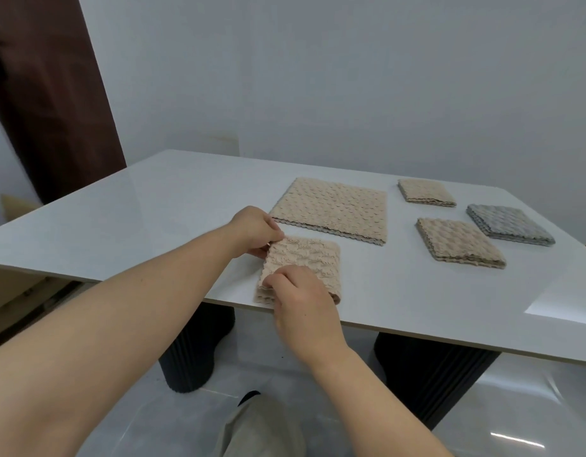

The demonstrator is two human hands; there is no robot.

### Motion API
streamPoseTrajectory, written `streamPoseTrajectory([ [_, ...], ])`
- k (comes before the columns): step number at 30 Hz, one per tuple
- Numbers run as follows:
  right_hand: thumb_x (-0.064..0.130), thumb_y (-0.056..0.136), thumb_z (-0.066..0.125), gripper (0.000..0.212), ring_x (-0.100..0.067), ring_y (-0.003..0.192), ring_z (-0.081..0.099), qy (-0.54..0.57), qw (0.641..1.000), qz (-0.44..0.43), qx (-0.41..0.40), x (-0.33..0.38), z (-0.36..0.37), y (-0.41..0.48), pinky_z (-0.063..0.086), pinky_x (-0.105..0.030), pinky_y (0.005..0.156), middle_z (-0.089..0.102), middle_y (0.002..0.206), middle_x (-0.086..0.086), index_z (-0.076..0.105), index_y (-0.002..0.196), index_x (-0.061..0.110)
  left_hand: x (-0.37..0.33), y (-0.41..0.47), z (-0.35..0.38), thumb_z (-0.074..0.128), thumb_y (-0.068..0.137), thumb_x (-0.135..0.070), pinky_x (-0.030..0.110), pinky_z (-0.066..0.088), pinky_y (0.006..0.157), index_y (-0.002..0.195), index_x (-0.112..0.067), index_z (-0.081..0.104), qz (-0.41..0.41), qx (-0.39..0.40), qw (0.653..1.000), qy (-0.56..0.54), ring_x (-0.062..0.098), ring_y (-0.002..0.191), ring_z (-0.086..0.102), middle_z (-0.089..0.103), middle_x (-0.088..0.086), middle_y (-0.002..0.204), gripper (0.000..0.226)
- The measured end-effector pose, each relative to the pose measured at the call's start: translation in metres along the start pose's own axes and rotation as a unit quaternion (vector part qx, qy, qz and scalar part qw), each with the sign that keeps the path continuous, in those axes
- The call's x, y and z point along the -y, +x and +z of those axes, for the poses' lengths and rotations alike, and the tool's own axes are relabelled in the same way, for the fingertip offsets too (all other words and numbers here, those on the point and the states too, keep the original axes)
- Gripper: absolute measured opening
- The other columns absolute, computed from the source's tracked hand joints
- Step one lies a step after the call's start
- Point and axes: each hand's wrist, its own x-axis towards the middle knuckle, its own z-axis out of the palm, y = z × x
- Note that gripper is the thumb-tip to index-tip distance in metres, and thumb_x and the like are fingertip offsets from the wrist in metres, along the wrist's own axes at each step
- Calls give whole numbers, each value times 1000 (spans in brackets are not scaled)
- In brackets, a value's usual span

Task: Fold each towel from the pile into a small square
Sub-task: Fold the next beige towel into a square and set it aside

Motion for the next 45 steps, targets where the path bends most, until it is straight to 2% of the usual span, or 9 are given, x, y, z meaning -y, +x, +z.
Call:
streamPoseTrajectory([
  [11, -8, 72, 69, 32, -25, 89, 60, 2, 1000, -10, 18, -6, 8, -7, 52, -38, 70, 68, 97, -1, 73, 97, 12, 13, 10, 6, 79, 86, -21, 37, 62, 79, 85, -13, 78, 53, -35, 993, 97, 21, 77, 69, 75, 5, 86, 8],
  [19, -4, 73, 64, 34, -23, 89, 63, 14, 1000, -15, -2, -6, 10, -17, 52, -32, 76, 71, 99, 1, 76, 100, 12, 13, 3, 8, 70, 94, -30, 28, 52, 85, 97, -13, 80, 85, -27, 966, 243, 14, 85, 63, 74, -3, 89, 21],
  [23, 5, 78, 55, 35, -23, 95, 63, 14, 997, 1, 81, -2, -4, -12, 55, -37, 78, 72, 103, 2, 75, 104, 16, 7, 1, 9, 61, 99, -30, 33, 53, 87, 104, -7, 76, 66, -1, 961, 269, 24, 99, 67, 74, 8, 102, 28],
  [26, 14, 87, 45, 41, -22, 106, 63, 71, 988, 49, 132, -3, -23, 3, 53, -41, 89, 72, 114, 2, 71, 118, 20, 2, -2, 8, 52, 99, -23, 36, 51, 78, 91, -9, 67, 51, 6, 973, 225, 29, 84, 59, 65, 11, 89, 22],
  [28, 13, 90, 49, 37, -16, 106, 65, 110, 988, 82, 71, -6, -40, 16, 52, -38, 92, 73, 114, 6, 72, 118, 23, 0, -6, 8, 49, 99, -15, 35, 42, 67, 80, -13, 56, 63, 5, 989, 135, 26, 75, 49, 54, 8, 76, 20],
  [31, 12, 93, 54, 32, -10, 110, 60, 117, 979, 165, -20, -19, -67, 34, 50, -32, 96, 70, 116, 11, 71, 116, 25, -5, -23, 9, 52, 102, -20, 30, 44, 62, 100, -14, 57, 96, -50, 994, 10, 22, 74, 55, 62, 5, 91, 9],
  [35, 32, 95, 58, 42, -20, 131, 46, 91, 957, 273, 35, -48, -83, 51, 42, -39, 106, 55, 136, 1, 52, 137, 31, -15, -48, 10, 48, 105, -25, 42, 55, 71, 110, -24, 56, 174, -80, 980, -48, 18, 80, 59, 64, 2, 105, 10],
  [40, 50, 93, 64, 39, -10, 79, 56, 164, 936, 290, 112, -61, -98, 57, 44, -30, 71, 60, 88, 9, 59, 121, 24, -28, -64, 12, 48, 104, -18, 29, 51, 69, 118, -23, 53, 218, -94, 964, -122, 12, 75, 56, 60, -3, 109, 16],
  [45, 47, 87, 73, 28, -9, 70, 51, 207, 945, 242, 70, -57, -108, 51, 43, -27, 66, 62, 97, 8, 55, 101, 30, -37, -66, 11, 48, 105, -18, 30, 49, 74, 121, -22, 52, 203, -111, 956, -180, 11, 81, 58, 62, -2, 105, 17],
])
